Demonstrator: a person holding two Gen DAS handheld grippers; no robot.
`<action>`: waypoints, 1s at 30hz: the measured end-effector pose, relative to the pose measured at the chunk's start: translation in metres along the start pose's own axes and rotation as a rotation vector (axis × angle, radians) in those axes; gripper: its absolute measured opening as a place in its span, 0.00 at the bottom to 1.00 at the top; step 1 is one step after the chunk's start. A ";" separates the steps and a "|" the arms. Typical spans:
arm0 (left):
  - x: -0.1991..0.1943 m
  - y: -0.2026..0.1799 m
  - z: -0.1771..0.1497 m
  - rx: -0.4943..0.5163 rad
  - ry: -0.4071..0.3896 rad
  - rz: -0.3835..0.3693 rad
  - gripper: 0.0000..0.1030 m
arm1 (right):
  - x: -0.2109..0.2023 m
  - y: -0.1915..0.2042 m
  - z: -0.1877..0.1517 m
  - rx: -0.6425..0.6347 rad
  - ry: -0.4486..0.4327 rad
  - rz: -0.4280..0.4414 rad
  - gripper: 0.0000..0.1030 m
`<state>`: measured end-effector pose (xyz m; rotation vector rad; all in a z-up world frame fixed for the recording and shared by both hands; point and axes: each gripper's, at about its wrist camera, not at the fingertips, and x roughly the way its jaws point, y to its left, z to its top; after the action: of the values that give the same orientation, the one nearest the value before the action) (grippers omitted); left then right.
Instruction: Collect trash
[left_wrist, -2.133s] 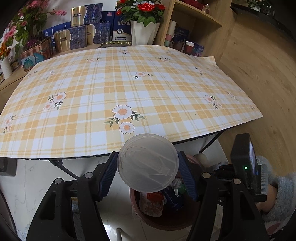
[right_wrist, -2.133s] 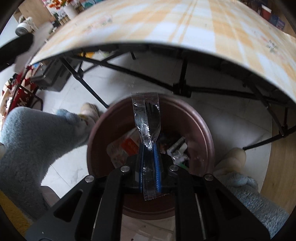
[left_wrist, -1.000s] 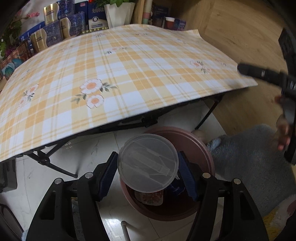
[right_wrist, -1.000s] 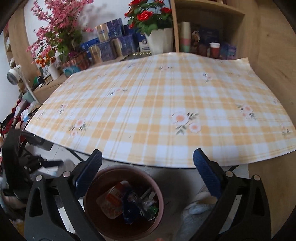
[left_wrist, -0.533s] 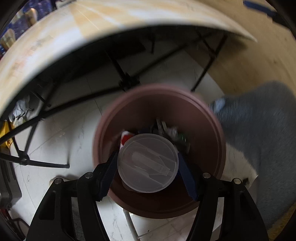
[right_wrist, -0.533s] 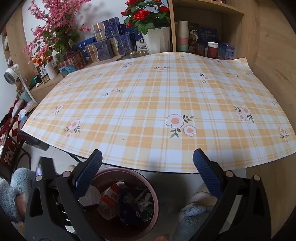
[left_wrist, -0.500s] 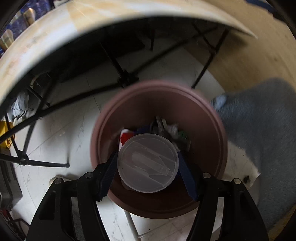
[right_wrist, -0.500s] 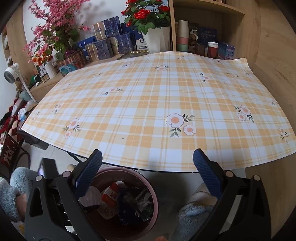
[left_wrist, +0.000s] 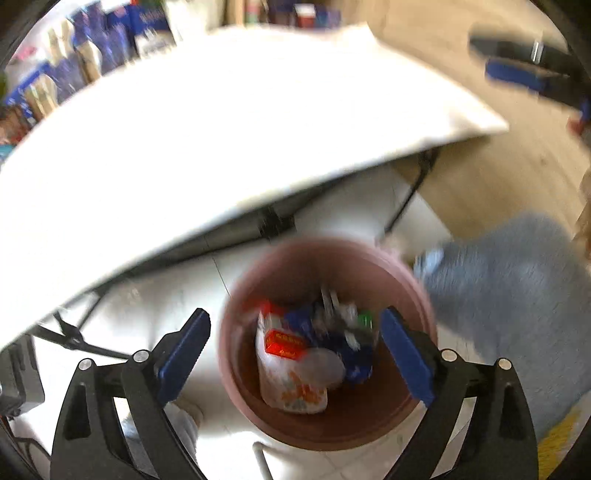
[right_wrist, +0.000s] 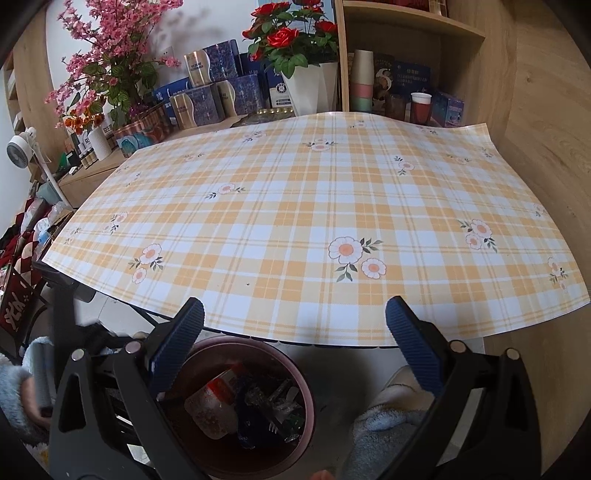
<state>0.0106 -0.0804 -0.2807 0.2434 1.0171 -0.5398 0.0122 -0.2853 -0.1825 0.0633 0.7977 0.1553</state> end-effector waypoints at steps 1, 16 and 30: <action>-0.010 0.002 0.004 -0.006 -0.031 0.012 0.90 | -0.002 0.000 0.001 0.000 -0.003 -0.002 0.94; -0.163 0.032 0.073 -0.119 -0.441 0.229 0.94 | -0.037 0.015 0.032 -0.021 -0.081 -0.004 0.94; -0.235 0.037 0.094 -0.192 -0.591 0.283 0.94 | -0.083 0.028 0.075 -0.039 -0.196 -0.002 0.94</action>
<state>0.0038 -0.0161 -0.0337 0.0455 0.4424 -0.2270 0.0056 -0.2708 -0.0684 0.0404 0.5986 0.1595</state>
